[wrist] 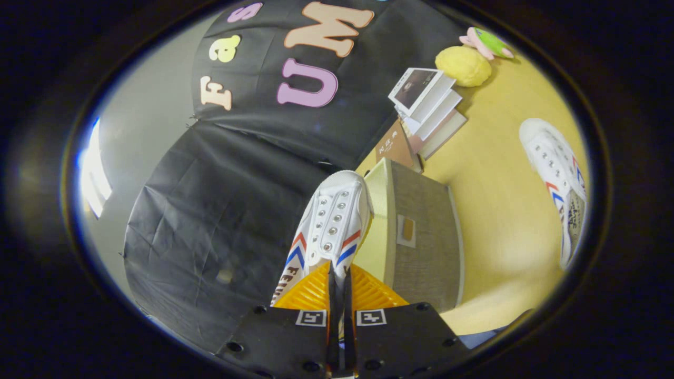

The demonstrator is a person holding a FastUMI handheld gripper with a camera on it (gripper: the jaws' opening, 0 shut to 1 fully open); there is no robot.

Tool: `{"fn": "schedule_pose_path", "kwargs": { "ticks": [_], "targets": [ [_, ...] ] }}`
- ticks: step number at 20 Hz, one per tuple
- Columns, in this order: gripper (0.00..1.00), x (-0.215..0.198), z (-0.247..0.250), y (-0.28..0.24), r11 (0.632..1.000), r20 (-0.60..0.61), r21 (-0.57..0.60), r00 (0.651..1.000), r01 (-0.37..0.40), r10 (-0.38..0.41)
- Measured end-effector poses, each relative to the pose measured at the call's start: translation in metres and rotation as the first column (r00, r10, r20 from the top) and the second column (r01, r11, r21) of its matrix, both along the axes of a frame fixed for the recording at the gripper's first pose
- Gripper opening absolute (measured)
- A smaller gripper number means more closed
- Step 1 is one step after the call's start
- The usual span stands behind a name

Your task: Open the storage box then place both shoes into the box .Put the left shoe in first, then the right shoe, with the right side of both shoes facing outward in a uniform manner.

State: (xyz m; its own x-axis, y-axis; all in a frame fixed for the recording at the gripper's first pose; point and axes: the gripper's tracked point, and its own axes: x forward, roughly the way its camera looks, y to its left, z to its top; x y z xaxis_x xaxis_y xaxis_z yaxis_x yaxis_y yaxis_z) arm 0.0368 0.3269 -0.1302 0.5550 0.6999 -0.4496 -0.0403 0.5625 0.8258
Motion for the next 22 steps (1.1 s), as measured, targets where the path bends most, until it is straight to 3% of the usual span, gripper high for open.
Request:
{"fn": "schedule_pose_path", "kwargs": {
  "ticks": [6, 14, 19, 22],
  "targets": [
    [0.07, 0.009, -0.040, 0.033, 0.996, -0.062, -0.087, 0.998, -0.016, 0.010],
    [0.07, 0.032, -0.051, 0.045, 0.961, -0.033, -0.270, 0.997, 0.054, -0.065],
    [0.07, 0.029, -0.068, 0.064, 0.939, -0.049, -0.343, 0.998, 0.012, -0.031],
    [0.11, 0.023, -0.089, 0.078, 0.926, -0.079, -0.373, 0.997, -0.051, 0.023]
  ]
}}
